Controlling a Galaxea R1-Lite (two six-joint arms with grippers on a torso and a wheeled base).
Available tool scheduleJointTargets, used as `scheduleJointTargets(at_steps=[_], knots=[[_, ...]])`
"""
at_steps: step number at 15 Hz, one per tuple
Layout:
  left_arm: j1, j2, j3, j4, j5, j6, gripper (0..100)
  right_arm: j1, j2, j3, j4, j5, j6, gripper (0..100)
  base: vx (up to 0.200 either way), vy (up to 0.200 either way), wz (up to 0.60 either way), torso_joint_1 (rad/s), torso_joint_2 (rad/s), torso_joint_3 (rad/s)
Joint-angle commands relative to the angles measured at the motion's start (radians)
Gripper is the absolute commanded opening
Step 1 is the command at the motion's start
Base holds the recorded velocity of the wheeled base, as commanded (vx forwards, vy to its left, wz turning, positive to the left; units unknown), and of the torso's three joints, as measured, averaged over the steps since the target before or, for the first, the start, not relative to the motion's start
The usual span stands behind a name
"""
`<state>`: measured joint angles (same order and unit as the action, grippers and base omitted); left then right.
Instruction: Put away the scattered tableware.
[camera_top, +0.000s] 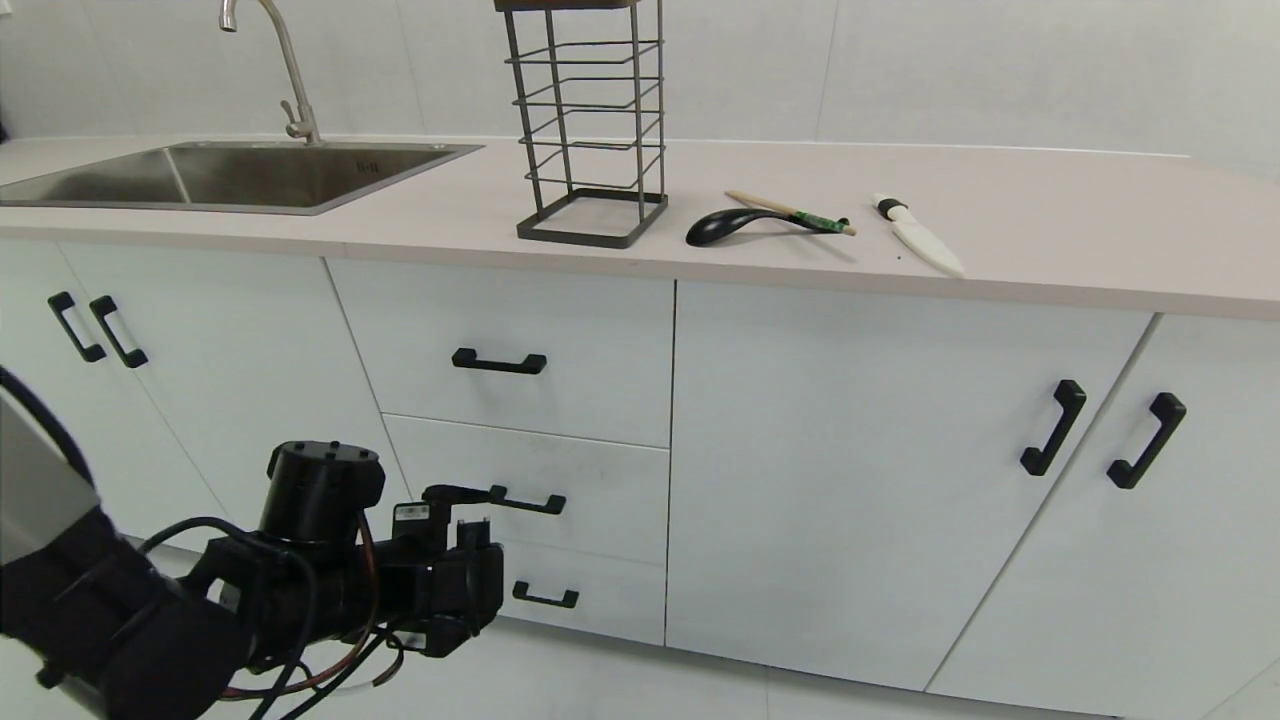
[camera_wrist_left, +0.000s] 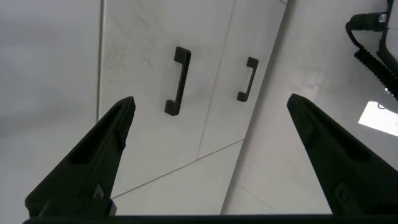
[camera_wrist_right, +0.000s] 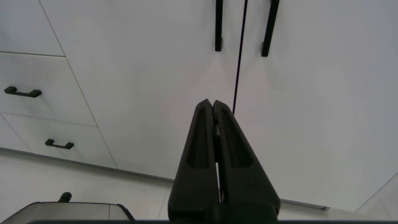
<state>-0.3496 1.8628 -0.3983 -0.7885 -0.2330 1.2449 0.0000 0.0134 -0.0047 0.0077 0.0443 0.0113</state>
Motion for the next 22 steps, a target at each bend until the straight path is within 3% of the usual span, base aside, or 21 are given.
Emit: scheduleJointTargets(at_steps=[1, 14, 18, 22], knots=[[0.014, 0.173, -0.01, -0.117, 0.001, -0.002, 100, 0.0, 0.002, 0.0, 0.0, 0.0, -0.001, 0, 0.0, 0.0, 0.0, 0.0, 0.0, 0.0], [0.064, 0.381, -0.209, -0.143, 0.011, 0.01, 100, -0.002, 0.002, 0.0, 0.0, 0.0, -0.001, 0, 0.0, 0.0, 0.0, 0.0, 0.0, 0.0], [0.064, 0.486, -0.329, -0.133, 0.009, 0.045, 100, 0.0, 0.002, 0.0, 0.0, 0.0, -0.001, 0, 0.0, 0.0, 0.0, 0.0, 0.0, 0.0], [0.064, 0.527, -0.373, -0.132, 0.009, 0.045, 100, -0.002, 0.0, 0.0, 0.0, 0.0, -0.001, 0, 0.0, 0.0, 0.0, 0.0, 0.0, 0.0]])
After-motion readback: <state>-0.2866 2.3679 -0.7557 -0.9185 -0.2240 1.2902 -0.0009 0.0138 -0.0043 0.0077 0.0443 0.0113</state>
